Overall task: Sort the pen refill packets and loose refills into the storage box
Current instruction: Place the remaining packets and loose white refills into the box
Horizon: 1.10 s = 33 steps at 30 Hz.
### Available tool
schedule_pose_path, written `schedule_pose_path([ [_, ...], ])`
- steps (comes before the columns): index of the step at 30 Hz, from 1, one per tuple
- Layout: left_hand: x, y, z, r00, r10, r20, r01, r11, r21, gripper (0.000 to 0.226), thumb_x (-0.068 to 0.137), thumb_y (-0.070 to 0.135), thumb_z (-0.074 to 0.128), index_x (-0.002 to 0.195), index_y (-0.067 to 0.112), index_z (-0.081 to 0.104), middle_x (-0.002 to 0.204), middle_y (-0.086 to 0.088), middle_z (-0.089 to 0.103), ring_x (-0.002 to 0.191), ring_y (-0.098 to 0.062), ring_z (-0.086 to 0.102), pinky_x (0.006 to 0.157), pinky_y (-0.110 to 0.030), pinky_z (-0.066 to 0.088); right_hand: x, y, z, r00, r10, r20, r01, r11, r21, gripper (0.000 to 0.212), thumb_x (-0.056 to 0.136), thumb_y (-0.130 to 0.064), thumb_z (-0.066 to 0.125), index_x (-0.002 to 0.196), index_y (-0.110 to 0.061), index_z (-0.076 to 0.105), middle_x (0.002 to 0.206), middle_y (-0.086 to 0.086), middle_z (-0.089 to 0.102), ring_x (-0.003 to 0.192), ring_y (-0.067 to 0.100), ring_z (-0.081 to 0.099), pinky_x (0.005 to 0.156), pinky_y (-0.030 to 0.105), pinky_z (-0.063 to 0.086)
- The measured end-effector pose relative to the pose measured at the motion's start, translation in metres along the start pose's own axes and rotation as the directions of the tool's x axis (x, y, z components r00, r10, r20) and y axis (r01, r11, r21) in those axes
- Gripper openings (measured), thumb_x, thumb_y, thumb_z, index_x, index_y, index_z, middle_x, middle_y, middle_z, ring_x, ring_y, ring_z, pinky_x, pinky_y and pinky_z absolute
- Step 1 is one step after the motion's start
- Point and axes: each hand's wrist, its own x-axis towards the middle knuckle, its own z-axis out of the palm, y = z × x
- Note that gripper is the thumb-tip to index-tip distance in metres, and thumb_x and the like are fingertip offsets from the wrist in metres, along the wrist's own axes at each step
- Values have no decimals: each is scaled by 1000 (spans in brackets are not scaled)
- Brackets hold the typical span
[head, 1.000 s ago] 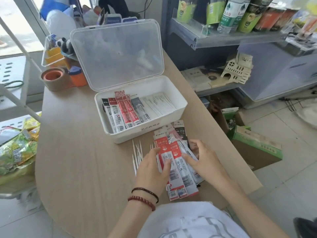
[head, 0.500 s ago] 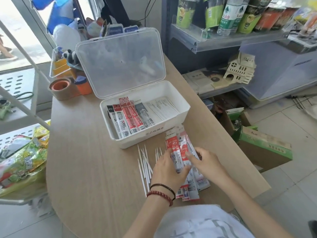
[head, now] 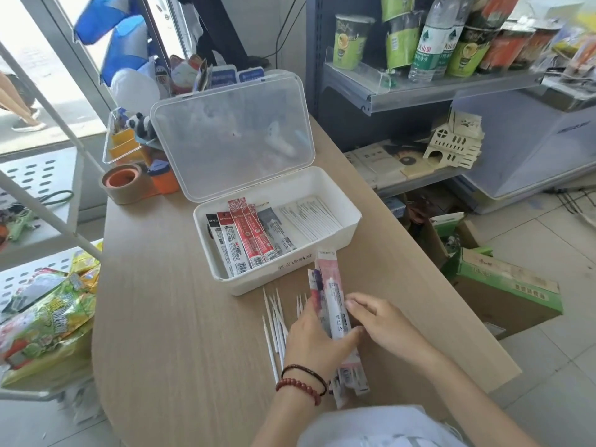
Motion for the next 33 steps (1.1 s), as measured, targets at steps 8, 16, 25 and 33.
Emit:
schedule_pose_path([
  [8, 4, -12, -7, 995, -76, -57, 62, 975, -212, 53, 69, 24, 80, 113, 26, 50, 95, 13, 65, 80, 6, 62, 61, -9, 49, 0, 2, 2, 998, -67, -5, 67, 996, 50, 27, 89, -19, 69, 113, -29, 64, 111, -16, 69, 102, -9, 63, 94, 18, 50],
  [16, 2, -19, -20, 990, -140, 29, 135, 847, -514, 46, 73, -7, 69, 107, 21, 56, 91, -1, 71, 70, -10, 70, 55, -22, 55, 0, -3, 4, 998, -43, -42, 46, 996, 81, 42, 78, -28, 80, 112, -37, 58, 109, -14, 65, 90, 3, 68, 82, 25, 56],
  [25, -1, -20, -27, 979, -109, 171, 186, 822, -538, 42, 75, 1, 73, 109, 19, 56, 93, 0, 71, 70, -4, 69, 59, -17, 52, 2, -5, -2, 997, -49, -51, 55, 991, 118, 48, 58, -44, 84, 97, -26, 64, 91, -11, 73, 85, 1, 68, 78, 20, 54],
  [33, -3, -17, -16, 980, -37, 194, 137, 835, -533, 44, 73, 10, 79, 108, 24, 54, 93, 4, 72, 83, -8, 71, 69, -23, 56, -2, 2, -5, 998, -40, -48, 47, 988, 147, 25, 71, -32, 83, 87, -18, 71, 86, -2, 75, 82, 13, 70, 76, 34, 59],
])
